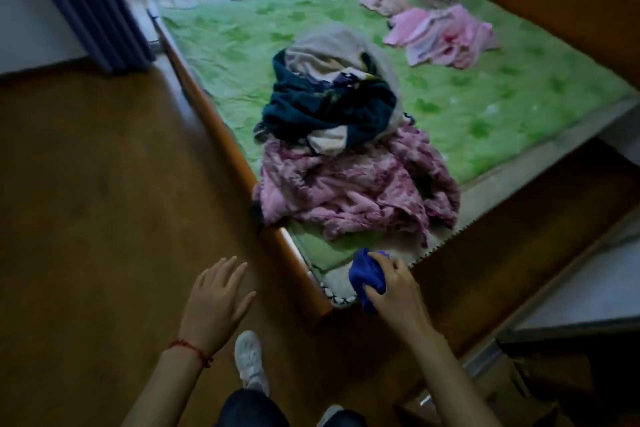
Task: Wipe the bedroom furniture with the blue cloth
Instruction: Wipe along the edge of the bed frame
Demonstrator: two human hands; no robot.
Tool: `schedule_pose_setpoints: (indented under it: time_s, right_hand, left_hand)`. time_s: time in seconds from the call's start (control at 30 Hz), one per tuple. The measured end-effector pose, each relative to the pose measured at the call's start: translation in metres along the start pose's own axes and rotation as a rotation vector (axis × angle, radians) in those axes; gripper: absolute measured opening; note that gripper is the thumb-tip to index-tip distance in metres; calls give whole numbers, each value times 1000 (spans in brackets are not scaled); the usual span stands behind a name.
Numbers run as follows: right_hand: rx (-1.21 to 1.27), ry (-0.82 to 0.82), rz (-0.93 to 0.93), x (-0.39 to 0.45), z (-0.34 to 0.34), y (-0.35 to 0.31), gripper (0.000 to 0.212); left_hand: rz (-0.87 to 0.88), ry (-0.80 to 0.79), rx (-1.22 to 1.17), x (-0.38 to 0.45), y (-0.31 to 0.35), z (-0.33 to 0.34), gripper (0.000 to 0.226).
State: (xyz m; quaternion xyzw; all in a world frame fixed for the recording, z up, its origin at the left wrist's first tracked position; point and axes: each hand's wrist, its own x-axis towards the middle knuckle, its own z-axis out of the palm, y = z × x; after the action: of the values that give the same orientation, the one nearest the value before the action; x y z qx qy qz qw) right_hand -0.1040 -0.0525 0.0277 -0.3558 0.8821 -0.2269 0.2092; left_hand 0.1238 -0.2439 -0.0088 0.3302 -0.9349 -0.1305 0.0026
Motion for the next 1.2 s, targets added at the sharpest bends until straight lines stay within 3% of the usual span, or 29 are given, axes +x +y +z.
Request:
schedule_pose_setpoints:
  time_s: [0.37, 0.77, 1.2]
  right_hand:
    - [-67, -170, -174, 138, 71, -153, 54]
    - [-27, -231, -293, 274, 131, -289, 53]
    - [-16, -255, -367, 495, 162, -391, 54]
  left_hand:
    - [-256, 33, -17, 37, -160, -38, 77]
    - [-470, 22, -7, 104, -301, -84, 79]
    - [-540, 14, -12, 280, -415, -115, 79]
